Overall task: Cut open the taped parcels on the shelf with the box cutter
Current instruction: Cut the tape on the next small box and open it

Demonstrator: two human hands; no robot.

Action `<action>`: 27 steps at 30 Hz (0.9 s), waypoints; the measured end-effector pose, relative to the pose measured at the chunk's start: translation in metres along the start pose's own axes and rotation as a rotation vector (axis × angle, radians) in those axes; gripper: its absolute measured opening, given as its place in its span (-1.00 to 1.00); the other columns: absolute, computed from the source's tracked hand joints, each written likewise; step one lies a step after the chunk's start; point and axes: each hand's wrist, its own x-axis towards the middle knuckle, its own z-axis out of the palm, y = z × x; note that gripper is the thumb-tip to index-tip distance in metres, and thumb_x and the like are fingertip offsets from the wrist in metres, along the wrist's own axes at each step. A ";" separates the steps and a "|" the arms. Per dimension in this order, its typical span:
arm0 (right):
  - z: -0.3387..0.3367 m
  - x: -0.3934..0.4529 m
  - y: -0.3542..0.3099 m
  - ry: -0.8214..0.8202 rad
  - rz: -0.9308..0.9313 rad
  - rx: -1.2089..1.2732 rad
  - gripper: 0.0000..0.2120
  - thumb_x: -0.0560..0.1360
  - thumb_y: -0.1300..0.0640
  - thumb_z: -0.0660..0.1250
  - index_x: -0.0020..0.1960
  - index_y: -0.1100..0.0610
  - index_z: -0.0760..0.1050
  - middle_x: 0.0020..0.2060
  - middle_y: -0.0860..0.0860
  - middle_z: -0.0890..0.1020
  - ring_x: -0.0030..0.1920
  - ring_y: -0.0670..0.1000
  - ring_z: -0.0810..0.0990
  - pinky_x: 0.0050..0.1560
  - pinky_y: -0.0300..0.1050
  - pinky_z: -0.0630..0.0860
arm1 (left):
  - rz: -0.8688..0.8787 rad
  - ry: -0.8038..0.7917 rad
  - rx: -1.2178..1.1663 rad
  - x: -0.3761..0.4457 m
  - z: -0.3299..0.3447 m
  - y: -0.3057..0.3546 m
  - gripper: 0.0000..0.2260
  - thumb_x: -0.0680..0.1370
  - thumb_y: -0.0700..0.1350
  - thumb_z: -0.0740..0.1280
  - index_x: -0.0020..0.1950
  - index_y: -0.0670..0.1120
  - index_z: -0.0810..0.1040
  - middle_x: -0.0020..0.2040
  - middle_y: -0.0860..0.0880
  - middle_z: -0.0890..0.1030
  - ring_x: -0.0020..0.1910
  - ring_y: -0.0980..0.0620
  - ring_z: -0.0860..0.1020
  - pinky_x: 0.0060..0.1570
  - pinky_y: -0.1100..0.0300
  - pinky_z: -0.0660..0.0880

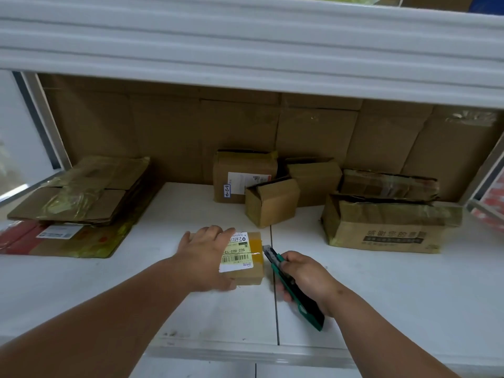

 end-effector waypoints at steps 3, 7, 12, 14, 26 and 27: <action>-0.004 0.001 0.001 -0.013 -0.039 0.053 -0.82 0.67 0.16 0.14 0.02 0.18 0.50 -0.28 0.21 0.61 -0.45 0.01 0.55 -0.43 -0.23 0.47 | 0.001 0.015 -0.050 0.001 0.001 -0.002 -0.01 0.26 0.38 0.39 0.55 0.16 -0.02 0.41 0.08 0.23 0.40 0.01 0.19 0.46 -0.18 -0.04; -0.003 0.007 0.000 -0.007 -0.066 -0.024 -0.81 0.66 0.13 0.18 0.05 0.17 0.54 -0.31 0.17 0.62 -0.43 0.02 0.58 -0.38 -0.19 0.52 | -0.003 0.005 -0.085 0.002 0.003 -0.004 0.00 0.23 0.37 0.43 0.55 0.17 0.02 0.38 0.10 0.26 0.36 0.04 0.22 0.49 -0.13 0.00; -0.003 0.019 -0.004 0.058 -0.100 -0.111 -0.84 0.66 0.07 0.17 0.17 0.01 0.50 -0.32 0.12 0.66 -0.44 0.00 0.61 -0.42 -0.25 0.50 | -0.006 -0.023 -0.111 0.004 0.002 -0.005 0.00 0.23 0.35 0.46 0.54 0.17 0.04 0.37 0.09 0.27 0.34 0.03 0.24 0.49 -0.15 0.04; -0.003 0.023 -0.003 0.066 -0.102 -0.131 -0.83 0.66 0.06 0.17 0.21 -0.07 0.45 -0.31 0.11 0.67 -0.45 -0.03 0.62 -0.43 -0.26 0.49 | -0.011 -0.034 -0.124 0.005 0.002 -0.005 -0.01 0.24 0.35 0.47 0.54 0.18 0.04 0.37 0.08 0.27 0.35 0.02 0.23 0.49 -0.14 0.01; -0.005 0.038 -0.003 0.041 -0.081 -0.114 -0.83 0.64 0.10 0.21 0.16 -0.11 0.50 -0.35 0.10 0.65 -0.49 -0.02 0.58 -0.47 -0.27 0.48 | -0.030 -0.115 -0.154 0.014 0.005 -0.011 0.01 0.23 0.37 0.44 0.55 0.19 0.01 0.40 0.08 0.26 0.35 0.01 0.22 0.47 -0.15 0.06; -0.006 0.038 -0.003 0.026 -0.080 -0.080 -0.83 0.62 0.11 0.25 0.16 -0.10 0.51 -0.37 0.09 0.65 -0.49 -0.02 0.58 -0.47 -0.27 0.48 | -0.031 -0.123 -0.154 0.015 0.005 -0.011 0.01 0.23 0.37 0.44 0.55 0.19 0.01 0.40 0.08 0.26 0.35 0.01 0.22 0.47 -0.14 0.08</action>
